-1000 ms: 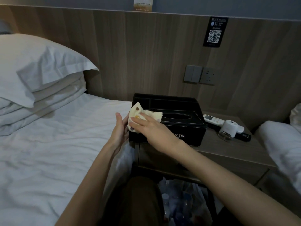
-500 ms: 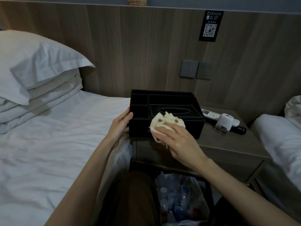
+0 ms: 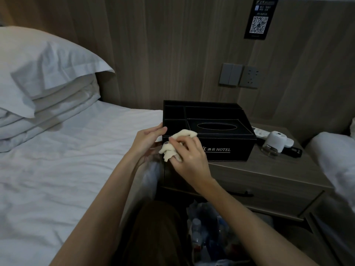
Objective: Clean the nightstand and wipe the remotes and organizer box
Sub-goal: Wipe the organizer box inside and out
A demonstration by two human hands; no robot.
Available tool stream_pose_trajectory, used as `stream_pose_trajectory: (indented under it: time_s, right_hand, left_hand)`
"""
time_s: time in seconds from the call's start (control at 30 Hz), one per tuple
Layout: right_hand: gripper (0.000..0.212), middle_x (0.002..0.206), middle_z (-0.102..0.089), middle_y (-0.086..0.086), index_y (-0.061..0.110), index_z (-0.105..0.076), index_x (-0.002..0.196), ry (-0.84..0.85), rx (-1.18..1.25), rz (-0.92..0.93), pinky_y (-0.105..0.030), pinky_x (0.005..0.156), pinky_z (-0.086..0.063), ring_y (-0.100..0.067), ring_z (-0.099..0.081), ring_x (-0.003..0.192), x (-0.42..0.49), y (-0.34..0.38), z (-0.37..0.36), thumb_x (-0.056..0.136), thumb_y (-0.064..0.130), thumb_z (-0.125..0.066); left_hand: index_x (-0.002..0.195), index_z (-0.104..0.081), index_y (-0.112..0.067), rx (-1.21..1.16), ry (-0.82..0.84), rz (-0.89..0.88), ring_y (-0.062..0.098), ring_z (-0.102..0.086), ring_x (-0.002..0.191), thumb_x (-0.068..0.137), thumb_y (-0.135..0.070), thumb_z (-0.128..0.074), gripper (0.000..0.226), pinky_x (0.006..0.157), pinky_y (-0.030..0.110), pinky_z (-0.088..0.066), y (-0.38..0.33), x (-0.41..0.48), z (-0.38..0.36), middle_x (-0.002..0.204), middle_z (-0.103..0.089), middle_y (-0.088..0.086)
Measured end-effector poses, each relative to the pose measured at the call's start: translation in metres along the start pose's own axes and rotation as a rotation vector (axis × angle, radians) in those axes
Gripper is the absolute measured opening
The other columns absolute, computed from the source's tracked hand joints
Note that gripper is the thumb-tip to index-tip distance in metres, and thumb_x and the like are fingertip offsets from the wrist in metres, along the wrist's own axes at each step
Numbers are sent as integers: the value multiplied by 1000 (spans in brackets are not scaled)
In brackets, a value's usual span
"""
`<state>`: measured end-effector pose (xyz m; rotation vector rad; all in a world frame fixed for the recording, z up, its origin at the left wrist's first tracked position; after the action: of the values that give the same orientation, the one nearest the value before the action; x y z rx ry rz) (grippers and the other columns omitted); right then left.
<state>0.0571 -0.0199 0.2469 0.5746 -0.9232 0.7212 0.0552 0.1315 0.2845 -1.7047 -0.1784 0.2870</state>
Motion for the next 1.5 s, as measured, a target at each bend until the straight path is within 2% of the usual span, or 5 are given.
stream_pose_trajectory:
  time_s: [0.53, 0.8, 1.1, 1.3, 1.5]
  right_hand:
    - [28, 93, -67, 4, 18, -71, 99, 282, 30, 83, -35, 53, -55, -15, -48, 85, -37, -17, -19, 82, 28, -52]
    - [13, 81, -68, 5, 17, -75, 91, -103, 11, 107, -26, 60, -41, -16, -50, 79, 20, 8, 26, 80, 24, -70]
    - [17, 77, -68, 1, 14, -74, 88, -95, -87, 180, -31, 56, -47, -21, -57, 67, 16, -1, -6, 77, 10, -63]
    - [22, 84, -69, 5, 18, -73, 91, 115, -79, 150, -24, 52, -47, -17, -59, 71, -14, -12, -15, 73, 18, -61]
    - [40, 83, -66, 1, 16, -71, 93, 368, -38, 88, -30, 42, -50, -22, -63, 73, -44, -17, -13, 54, 16, -80]
  left_hand:
    - [129, -62, -26, 49, -2, -52, 16, -62, 112, 92, -34, -63, 38, 55, 15, -51, 5, -4, -3, 121, -67, -9]
    - [121, -68, -25, -17, 41, 45, 15, -62, 83, 84, -31, -72, 37, 64, 26, -49, 0, 0, 3, 108, -72, -4]
    - [122, -67, -26, -15, 47, 48, 10, -65, 81, 87, -33, -69, 36, 60, 21, -52, 2, 2, 3, 101, -71, -5]
    - [116, -70, -28, -14, 71, 28, 22, -65, 96, 87, -32, -69, 29, 85, 39, -46, 4, 1, 4, 108, -73, -9]
    - [127, -64, -27, -4, 78, 12, 19, -68, 103, 88, -34, -68, 39, 67, 26, -55, 3, -3, 3, 120, -68, -6]
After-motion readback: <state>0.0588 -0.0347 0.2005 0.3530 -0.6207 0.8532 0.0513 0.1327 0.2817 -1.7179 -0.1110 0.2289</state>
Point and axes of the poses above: each hand's wrist, its own x-axis towards the middle knuckle, its own z-axis out of the back of the hand, y = z × x, the point moved 1 cm from there along x, towards the middle knuckle
